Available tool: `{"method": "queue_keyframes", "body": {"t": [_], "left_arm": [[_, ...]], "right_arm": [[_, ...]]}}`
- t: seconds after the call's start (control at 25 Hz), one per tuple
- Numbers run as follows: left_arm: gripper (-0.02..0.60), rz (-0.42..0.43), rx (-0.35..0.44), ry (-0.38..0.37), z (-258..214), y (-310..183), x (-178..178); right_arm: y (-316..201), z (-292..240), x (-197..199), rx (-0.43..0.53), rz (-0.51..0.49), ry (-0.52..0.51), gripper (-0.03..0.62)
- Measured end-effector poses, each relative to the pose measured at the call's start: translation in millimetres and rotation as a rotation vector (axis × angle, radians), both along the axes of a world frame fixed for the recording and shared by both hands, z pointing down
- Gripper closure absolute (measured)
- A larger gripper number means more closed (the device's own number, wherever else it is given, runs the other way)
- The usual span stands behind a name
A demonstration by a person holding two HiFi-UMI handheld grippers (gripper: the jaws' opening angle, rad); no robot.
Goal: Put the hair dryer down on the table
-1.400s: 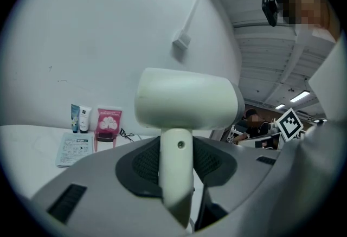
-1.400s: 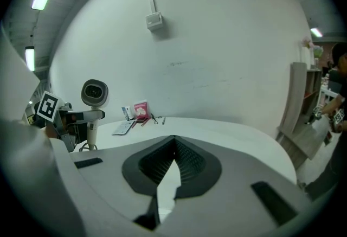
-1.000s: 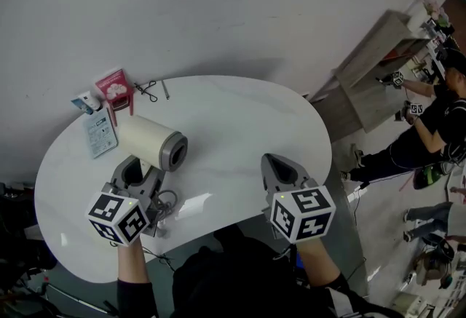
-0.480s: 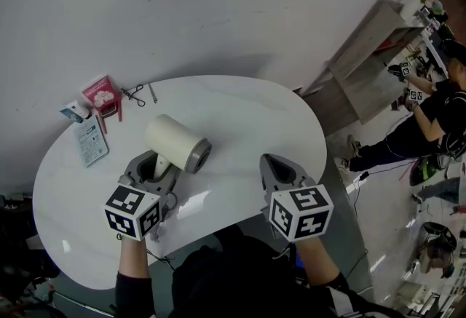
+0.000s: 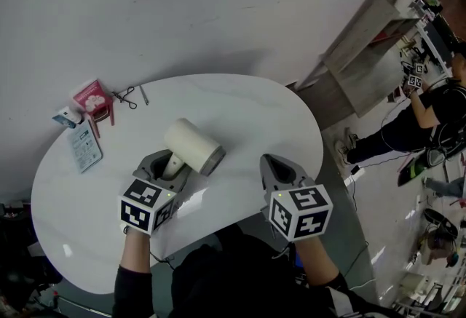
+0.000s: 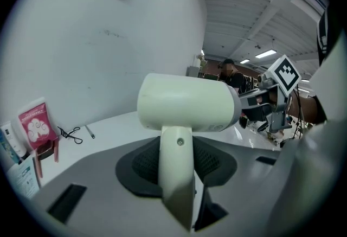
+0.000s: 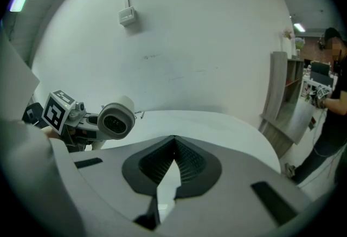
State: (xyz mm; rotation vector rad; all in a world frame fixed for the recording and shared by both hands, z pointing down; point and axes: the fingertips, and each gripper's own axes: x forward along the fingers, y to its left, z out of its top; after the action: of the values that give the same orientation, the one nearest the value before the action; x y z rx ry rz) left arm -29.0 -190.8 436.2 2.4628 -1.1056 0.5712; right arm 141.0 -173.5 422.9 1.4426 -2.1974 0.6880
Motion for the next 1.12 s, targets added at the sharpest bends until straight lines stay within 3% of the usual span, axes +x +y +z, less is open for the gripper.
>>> {"method": "queue_keyframes", "body": {"t": [1.12], "left_arm": [[0.422,0.215,-0.125,-0.188,73,-6,49]], "right_arm": [[1,24,21,-0.067,0.033,0.021,0.592]]}}
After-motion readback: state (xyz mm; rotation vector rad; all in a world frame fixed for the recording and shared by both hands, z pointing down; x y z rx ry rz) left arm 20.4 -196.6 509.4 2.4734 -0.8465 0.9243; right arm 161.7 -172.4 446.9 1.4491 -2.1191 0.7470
